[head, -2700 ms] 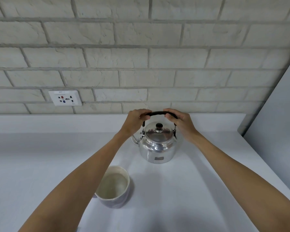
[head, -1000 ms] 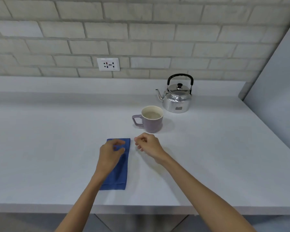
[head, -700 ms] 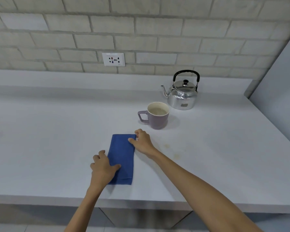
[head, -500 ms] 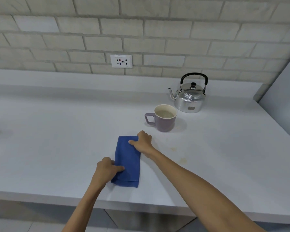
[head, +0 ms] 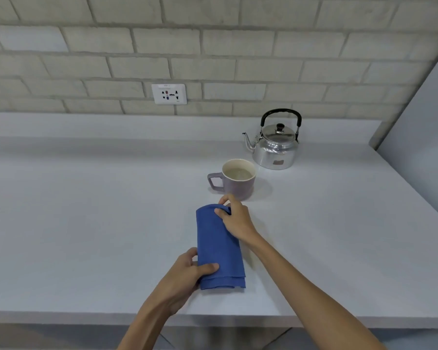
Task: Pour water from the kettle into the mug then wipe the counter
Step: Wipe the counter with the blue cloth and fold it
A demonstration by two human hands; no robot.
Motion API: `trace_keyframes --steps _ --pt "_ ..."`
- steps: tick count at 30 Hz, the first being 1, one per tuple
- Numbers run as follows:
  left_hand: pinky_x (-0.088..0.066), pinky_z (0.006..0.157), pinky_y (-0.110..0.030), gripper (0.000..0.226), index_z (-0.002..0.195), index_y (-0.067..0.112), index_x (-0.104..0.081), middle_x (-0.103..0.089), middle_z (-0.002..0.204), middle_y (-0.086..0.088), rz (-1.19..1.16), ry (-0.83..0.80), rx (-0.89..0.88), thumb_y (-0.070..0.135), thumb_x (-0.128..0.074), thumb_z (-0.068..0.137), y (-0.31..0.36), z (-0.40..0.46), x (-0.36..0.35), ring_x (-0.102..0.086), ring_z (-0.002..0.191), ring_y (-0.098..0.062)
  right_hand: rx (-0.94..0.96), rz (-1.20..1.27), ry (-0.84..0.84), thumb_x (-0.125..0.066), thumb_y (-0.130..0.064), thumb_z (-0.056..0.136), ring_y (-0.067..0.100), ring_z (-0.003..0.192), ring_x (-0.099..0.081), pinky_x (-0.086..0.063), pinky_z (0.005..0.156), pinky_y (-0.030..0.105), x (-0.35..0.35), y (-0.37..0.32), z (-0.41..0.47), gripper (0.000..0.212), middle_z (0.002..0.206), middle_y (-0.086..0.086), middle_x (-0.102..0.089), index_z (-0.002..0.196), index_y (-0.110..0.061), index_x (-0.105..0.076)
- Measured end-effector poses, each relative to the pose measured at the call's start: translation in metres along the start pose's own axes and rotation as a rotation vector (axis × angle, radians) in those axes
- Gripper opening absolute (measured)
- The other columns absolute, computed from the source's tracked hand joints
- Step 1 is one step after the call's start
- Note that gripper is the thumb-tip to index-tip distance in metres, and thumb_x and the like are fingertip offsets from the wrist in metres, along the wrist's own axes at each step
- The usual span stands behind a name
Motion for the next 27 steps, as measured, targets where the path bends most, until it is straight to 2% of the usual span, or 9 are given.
trace_keyframes --steps 4,7,10,12,14,16,18,22,27 --pt "-0.054 0.092 -0.041 0.041 0.118 0.008 -0.05 -0.066 0.11 -0.011 0.245 0.107 0.051 0.02 -0.068 0.084 -0.01 0.009 -0.007 -0.066 0.097 -0.025 0.023 -0.141 0.028 -0.054 -0.005 0.093 0.02 0.086 -0.049 -0.042 0.069 0.022 -0.001 0.016 -0.013 0.007 0.092 0.006 -0.054 0.097 -0.007 -0.049" --pt "-0.059 0.071 -0.032 0.036 0.099 0.016 -0.054 -0.069 0.083 -0.006 0.593 0.193 0.029 0.049 -0.057 0.086 -0.002 0.008 -0.005 -0.07 0.067 -0.019 0.116 -0.531 0.183 -0.054 -0.008 0.091 0.024 0.101 -0.041 -0.041 0.084 0.033 -0.012 0.015 -0.017 0.021 0.111 0.007 -0.049 0.111 -0.011 -0.048" --pt "-0.051 0.063 -0.032 0.044 0.082 0.015 -0.056 -0.059 0.069 0.002 1.079 0.537 -0.115 0.056 -0.044 0.09 0.009 0.013 0.009 -0.056 0.058 -0.016 0.138 -0.629 0.224 -0.052 -0.008 0.089 0.029 0.125 -0.034 -0.034 0.102 0.033 -0.033 0.005 -0.026 0.049 0.141 0.011 -0.035 0.135 -0.011 -0.036" --pt "-0.049 0.068 -0.034 0.035 0.091 0.015 -0.057 -0.062 0.083 -0.001 1.064 0.656 -0.307 0.046 -0.042 0.095 0.016 0.021 0.016 -0.055 0.071 -0.018 0.115 -0.643 0.143 -0.045 -0.015 0.096 0.033 0.144 -0.012 -0.009 0.118 0.042 -0.052 0.004 -0.036 0.057 0.158 0.015 -0.012 0.147 -0.007 -0.02" --pt "-0.048 0.081 -0.038 0.026 0.111 0.01 -0.057 -0.062 0.113 -0.008 1.015 0.619 -0.492 0.029 -0.044 0.097 0.019 0.035 0.021 -0.056 0.101 -0.024 0.13 -0.81 0.048 -0.034 -0.02 0.1 0.03 0.147 0.009 0.018 0.114 0.044 -0.069 0.006 -0.049 0.062 0.16 0.016 0.005 0.15 -0.003 -0.001" --pt "-0.043 0.097 -0.04 0.033 0.127 0.007 -0.051 -0.051 0.135 -0.012 1.082 0.577 -0.565 0.017 -0.045 0.096 0.018 0.051 0.025 -0.047 0.123 -0.027 0.136 -0.929 -0.032 -0.028 -0.023 0.1 0.027 0.147 0.013 0.025 0.109 0.044 -0.076 0.008 -0.059 0.063 0.16 0.015 0.008 0.148 -0.001 0.007" --pt "-0.033 0.11 -0.04 0.041 0.138 0.007 -0.041 -0.037 0.148 -0.014 1.097 0.544 -0.543 0.015 -0.04 0.098 0.014 0.062 0.03 -0.035 0.136 -0.027 0.149 -0.93 -0.046 -0.024 -0.028 0.101 0.024 0.148 0.005 0.021 0.111 0.048 -0.073 0.007 -0.07 0.06 0.16 0.013 -0.001 0.15 -0.002 0.0" --pt "-0.01 0.119 -0.037 0.047 0.146 0.011 -0.026 -0.021 0.157 -0.008 1.155 0.514 -0.53 0.023 -0.032 0.101 -0.003 0.074 0.037 -0.018 0.145 -0.021 0.206 -0.931 -0.08 -0.035 -0.031 0.09 0.018 0.134 -0.044 -0.016 0.11 0.051 -0.05 0.009 -0.1 0.053 0.141 0.003 -0.052 0.136 -0.012 -0.051" --pt "-0.004 0.118 -0.034 0.05 0.147 0.014 -0.024 -0.02 0.157 -0.003 1.18 0.558 -0.571 0.028 -0.032 0.1 -0.009 0.078 0.039 -0.015 0.146 -0.017 0.209 -0.93 -0.079 -0.037 -0.031 0.086 0.026 0.138 -0.037 -0.012 0.107 0.049 -0.005 0.036 -0.106 0.055 0.147 0.01 -0.043 0.138 -0.021 -0.049"
Point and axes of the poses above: each hand's wrist, its own z-axis towards the middle knuckle, its own x-axis out of the back of the hand, y = z × x, the point moved 2 cm from there along z, towards the middle knuckle
